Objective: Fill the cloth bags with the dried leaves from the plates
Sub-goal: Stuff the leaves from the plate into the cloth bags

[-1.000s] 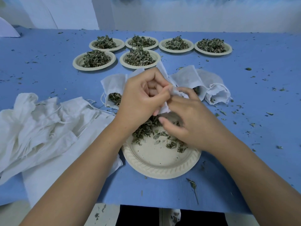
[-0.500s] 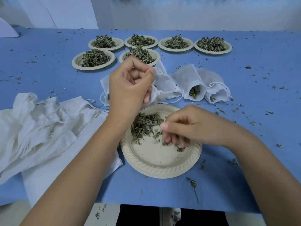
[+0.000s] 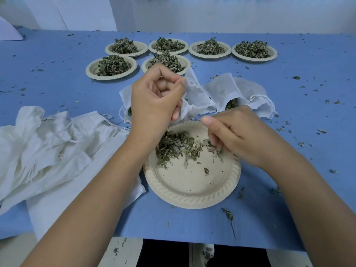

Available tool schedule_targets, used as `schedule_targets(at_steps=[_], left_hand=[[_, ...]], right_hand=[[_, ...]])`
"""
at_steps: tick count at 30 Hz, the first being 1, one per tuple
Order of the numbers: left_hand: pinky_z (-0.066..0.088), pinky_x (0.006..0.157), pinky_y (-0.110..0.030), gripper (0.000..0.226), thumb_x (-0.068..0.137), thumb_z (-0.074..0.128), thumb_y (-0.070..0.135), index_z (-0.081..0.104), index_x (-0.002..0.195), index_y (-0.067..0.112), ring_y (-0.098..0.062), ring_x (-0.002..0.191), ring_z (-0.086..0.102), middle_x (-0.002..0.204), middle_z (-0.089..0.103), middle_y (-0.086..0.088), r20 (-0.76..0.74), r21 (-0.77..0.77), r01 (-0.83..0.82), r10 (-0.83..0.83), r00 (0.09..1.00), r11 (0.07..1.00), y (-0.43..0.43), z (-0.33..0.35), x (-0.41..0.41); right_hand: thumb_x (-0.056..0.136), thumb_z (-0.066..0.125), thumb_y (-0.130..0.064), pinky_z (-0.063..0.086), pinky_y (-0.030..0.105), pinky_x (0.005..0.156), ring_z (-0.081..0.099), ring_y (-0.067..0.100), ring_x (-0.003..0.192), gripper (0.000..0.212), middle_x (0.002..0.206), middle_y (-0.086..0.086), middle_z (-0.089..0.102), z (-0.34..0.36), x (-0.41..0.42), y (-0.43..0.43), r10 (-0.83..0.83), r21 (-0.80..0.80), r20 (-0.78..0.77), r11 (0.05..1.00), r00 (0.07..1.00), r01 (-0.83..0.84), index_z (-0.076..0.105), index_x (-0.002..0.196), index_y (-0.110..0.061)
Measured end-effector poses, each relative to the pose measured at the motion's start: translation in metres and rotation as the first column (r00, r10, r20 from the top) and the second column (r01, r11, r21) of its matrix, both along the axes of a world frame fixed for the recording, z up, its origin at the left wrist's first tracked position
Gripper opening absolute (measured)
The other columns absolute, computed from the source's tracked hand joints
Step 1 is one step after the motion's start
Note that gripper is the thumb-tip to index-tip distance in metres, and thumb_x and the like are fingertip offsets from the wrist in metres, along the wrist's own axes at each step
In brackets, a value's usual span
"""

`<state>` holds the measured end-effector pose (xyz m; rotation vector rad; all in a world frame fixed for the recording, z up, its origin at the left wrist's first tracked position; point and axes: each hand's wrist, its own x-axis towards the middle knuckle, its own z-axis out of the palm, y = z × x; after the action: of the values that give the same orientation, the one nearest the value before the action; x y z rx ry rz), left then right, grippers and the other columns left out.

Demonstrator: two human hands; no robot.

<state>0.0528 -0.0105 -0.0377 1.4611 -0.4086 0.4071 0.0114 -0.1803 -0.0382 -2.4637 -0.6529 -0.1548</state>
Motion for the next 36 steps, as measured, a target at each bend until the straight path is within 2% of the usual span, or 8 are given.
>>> schedule_targets(at_steps=[6,11,14,16,24,28,32,36], left_hand=[[0.032,0.036,-0.016,0.025,0.092,0.061,0.000,0.051,0.072,0.012,-0.008,0.031,0.041,0.046,0.050,0.009,-0.016,0.023,0.003,-0.003,1.000,1.000,-0.003,-0.001,-0.001],[0.032,0.036,-0.015,0.024,0.092,0.061,0.000,0.051,0.073,0.011,-0.007,0.031,0.042,0.046,0.051,0.010,-0.014,0.023,-0.002,0.003,1.000,1.000,-0.003,-0.002,-0.001],[0.032,0.036,-0.015,0.024,0.092,0.060,-0.001,0.051,0.073,0.010,-0.006,0.031,0.041,0.046,0.050,0.010,-0.016,0.027,0.003,-0.002,1.000,1.000,-0.003,-0.001,-0.001],[0.032,0.036,-0.016,0.024,0.092,0.060,-0.001,0.051,0.073,0.011,-0.006,0.031,0.041,0.045,0.050,0.011,-0.013,0.032,0.005,-0.005,1.000,0.999,-0.003,-0.001,-0.001],[0.034,0.037,-0.017,0.023,0.092,0.061,0.000,0.052,0.073,0.011,-0.007,0.032,0.042,0.047,0.051,0.009,-0.001,0.038,0.006,-0.006,1.000,0.999,-0.002,-0.001,-0.001],[0.034,0.037,-0.017,0.023,0.091,0.061,0.001,0.052,0.074,0.013,-0.007,0.032,0.042,0.047,0.051,0.009,0.004,0.034,0.015,-0.015,1.000,0.999,-0.002,-0.003,0.000],[0.034,0.038,-0.016,0.022,0.090,0.060,-0.003,0.052,0.074,0.010,-0.008,0.031,0.042,0.047,0.052,0.001,-0.006,0.084,0.056,-0.055,0.998,0.995,-0.005,-0.005,0.001],[0.036,0.038,-0.016,0.020,0.090,0.061,-0.003,0.053,0.075,0.009,-0.006,0.032,0.044,0.052,0.052,-0.020,0.023,0.101,0.103,-0.105,0.994,0.990,-0.008,-0.006,-0.004]], right_hand=[[0.093,0.024,-0.050,0.042,0.030,0.070,0.052,0.009,0.069,0.050,0.073,-0.004,0.055,-0.006,0.000,0.009,0.033,-0.149,-0.038,0.988,0.999,-0.038,0.055,0.074,-0.016],[0.096,0.035,-0.047,0.047,0.023,0.074,0.059,0.003,0.077,0.046,0.083,-0.012,0.062,-0.004,-0.002,0.005,0.077,0.109,-0.141,0.992,0.987,-0.062,0.069,0.094,-0.016],[0.088,0.060,-0.043,0.034,0.016,0.098,0.042,-0.002,0.115,0.035,0.123,-0.016,0.053,-0.003,0.000,0.006,0.143,-0.086,-0.227,0.982,0.963,-0.166,0.061,0.121,-0.029],[0.080,0.073,-0.031,0.021,0.011,0.106,0.027,-0.005,0.127,0.052,0.136,-0.021,0.040,-0.006,-0.003,0.009,0.231,-0.151,-0.314,0.945,0.921,-0.289,0.055,0.128,-0.035],[0.078,0.073,-0.003,0.046,0.020,0.077,0.058,0.002,0.078,0.020,0.083,-0.021,0.063,-0.003,-0.002,0.011,0.183,-0.053,-0.223,0.979,0.958,-0.199,0.075,0.089,-0.019],[0.076,0.075,0.000,0.055,0.046,0.076,0.067,0.026,0.075,0.016,0.081,0.000,0.073,0.005,-0.006,0.007,0.212,0.314,-0.233,0.940,0.949,-0.133,0.076,0.083,-0.015],[0.073,0.072,0.008,0.057,0.025,0.070,0.070,0.022,0.074,0.023,0.082,0.004,0.074,0.011,-0.006,0.005,0.127,0.730,-0.019,0.679,0.992,-0.073,0.070,0.087,-0.010],[0.075,0.068,0.014,0.056,0.022,0.070,0.071,0.014,0.076,0.026,0.079,0.001,0.073,0.002,-0.004,0.010,-0.100,0.812,0.014,0.582,0.995,0.047,0.057,0.083,-0.008]])
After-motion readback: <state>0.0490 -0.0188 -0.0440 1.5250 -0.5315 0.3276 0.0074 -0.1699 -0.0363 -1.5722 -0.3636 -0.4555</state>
